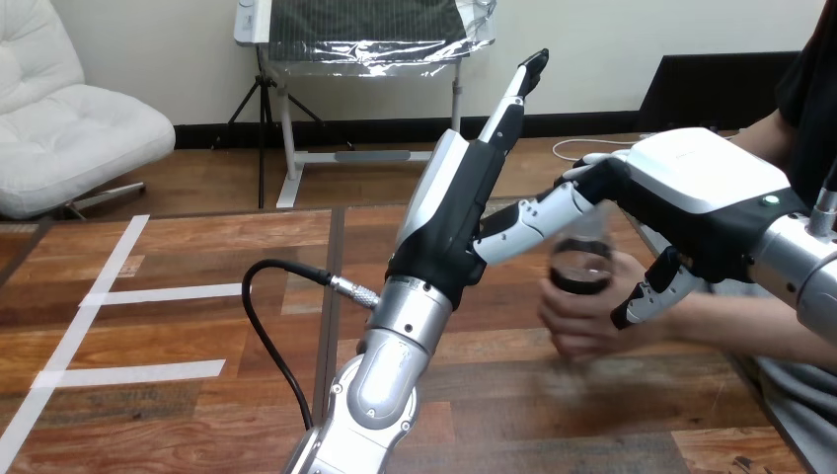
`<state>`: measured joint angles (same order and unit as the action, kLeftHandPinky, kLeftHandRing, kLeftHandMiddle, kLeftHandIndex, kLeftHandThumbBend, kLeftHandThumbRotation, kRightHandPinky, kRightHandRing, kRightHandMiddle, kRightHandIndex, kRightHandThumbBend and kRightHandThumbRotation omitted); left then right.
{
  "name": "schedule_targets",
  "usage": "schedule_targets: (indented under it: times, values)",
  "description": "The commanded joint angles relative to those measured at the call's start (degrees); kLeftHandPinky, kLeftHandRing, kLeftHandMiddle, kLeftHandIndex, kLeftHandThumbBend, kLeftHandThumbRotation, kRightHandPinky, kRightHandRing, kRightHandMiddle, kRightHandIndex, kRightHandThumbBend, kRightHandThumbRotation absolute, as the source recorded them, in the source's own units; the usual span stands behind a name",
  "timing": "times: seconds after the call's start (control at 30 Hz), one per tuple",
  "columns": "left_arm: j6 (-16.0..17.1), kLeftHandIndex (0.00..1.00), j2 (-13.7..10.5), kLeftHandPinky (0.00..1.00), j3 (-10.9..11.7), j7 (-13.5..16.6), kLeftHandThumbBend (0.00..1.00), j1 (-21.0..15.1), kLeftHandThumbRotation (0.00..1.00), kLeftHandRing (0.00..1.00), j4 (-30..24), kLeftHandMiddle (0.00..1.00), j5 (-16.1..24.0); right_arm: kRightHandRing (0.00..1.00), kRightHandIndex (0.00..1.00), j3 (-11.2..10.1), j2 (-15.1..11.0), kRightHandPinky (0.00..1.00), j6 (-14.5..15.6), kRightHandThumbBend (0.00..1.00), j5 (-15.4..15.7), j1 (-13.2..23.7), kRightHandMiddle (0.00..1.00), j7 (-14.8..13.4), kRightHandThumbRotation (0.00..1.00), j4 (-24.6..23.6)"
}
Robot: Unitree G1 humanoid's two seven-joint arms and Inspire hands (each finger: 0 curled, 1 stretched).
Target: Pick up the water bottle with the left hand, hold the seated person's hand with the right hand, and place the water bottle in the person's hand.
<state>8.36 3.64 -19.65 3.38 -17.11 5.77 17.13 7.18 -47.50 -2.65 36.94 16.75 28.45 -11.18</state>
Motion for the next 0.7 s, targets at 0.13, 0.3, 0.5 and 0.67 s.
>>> schedule_targets:
  times: [0.13, 0.3, 0.5, 0.67]
  values:
    - [1.63, 0.97, 1.63, 0.90, 0.74, 0.34, 0.64, 2.88, 0.86, 0.96, -5.91, 0.97, -3.15, 0.92, 0.87, -5.19, 0.38, 0.80, 2.52, 0.81, -2.02, -1.51, 0.93, -0.50, 0.04, -6.03]
    - [2.30, 0.95, 1.44, 0.90, 0.50, 1.06, 0.62, 5.51, 0.88, 0.94, -8.54, 0.96, -3.92, 0.91, 0.86, -6.95, 1.68, 0.79, 3.44, 0.79, -2.96, -3.78, 0.93, -2.12, 0.05, -8.54]
    - [3.35, 0.92, 1.07, 0.88, 0.32, 2.07, 0.57, 9.06, 0.88, 0.90, -11.87, 0.93, -4.62, 0.88, 0.84, -8.99, 4.30, 0.77, 3.45, 0.77, -4.87, -6.74, 0.90, -5.37, 0.03, -10.81]
    - [4.01, 0.89, 0.51, 0.82, 0.23, 2.60, 0.49, 12.24, 0.79, 0.85, -14.79, 0.89, -4.86, 0.86, 0.83, -10.27, 7.45, 0.74, 4.55, 0.74, -6.04, -9.39, 0.88, -8.25, 0.01, -13.11]
